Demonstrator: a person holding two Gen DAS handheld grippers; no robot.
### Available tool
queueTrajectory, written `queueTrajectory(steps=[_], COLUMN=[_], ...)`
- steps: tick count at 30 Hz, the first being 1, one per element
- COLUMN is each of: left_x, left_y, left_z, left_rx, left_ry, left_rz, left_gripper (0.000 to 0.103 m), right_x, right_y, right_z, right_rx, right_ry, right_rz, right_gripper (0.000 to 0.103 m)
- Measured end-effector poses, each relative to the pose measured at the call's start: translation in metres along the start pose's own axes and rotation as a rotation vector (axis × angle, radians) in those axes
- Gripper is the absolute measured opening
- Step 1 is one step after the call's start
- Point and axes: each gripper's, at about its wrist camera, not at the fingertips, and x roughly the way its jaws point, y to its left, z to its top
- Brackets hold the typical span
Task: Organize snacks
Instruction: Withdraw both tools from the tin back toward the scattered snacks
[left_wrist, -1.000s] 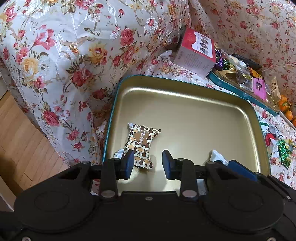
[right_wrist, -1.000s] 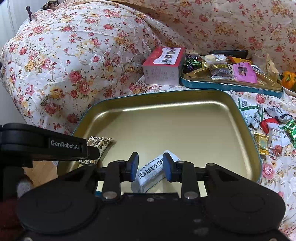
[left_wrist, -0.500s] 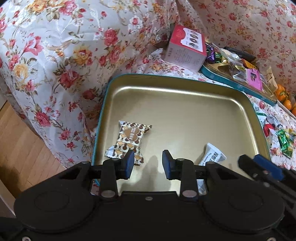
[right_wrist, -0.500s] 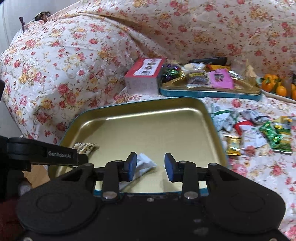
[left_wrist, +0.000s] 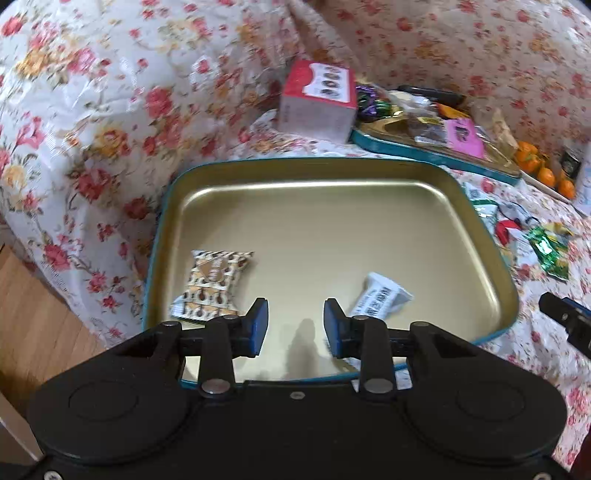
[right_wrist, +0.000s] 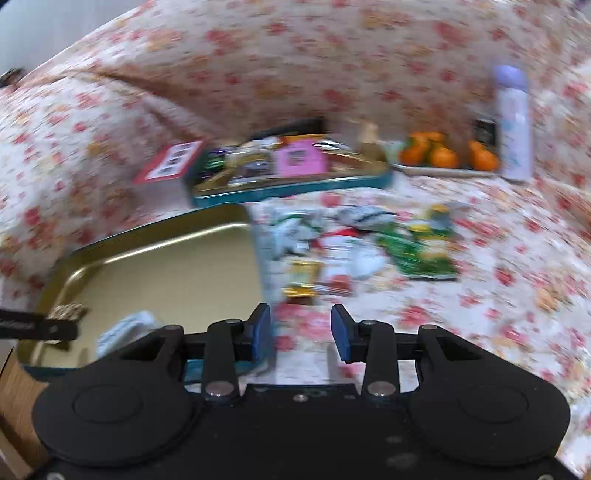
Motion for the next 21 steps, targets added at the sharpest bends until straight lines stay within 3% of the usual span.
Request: queueTrajectory(steps=[9, 14, 21], left_x=[-0.018, -0.023, -0.025], left_y=[-0.035, -0.057, -0.085], left_z=[-0.014, -0.026, -0.043], left_rx=[0.107, 0.179, 0.278], left_ry=[-0.068, -0.094, -0.126], left_rz=[-0.125, -0.182, -0.193], left_gripper=[0.041, 0.041, 0.041], right_x=[0.002, 0.007, 0.012], right_y=[-0.055, -0.073, -0.089], right_z=[-0.005, -0.009, -0.014], right_rx=[0.078, 0.111, 0.102], right_ry=[-0.048, -0.046, -0.062], right_rz=[-0.149, -0.171, -0.176], right_gripper=[0.043, 0.043, 0.043])
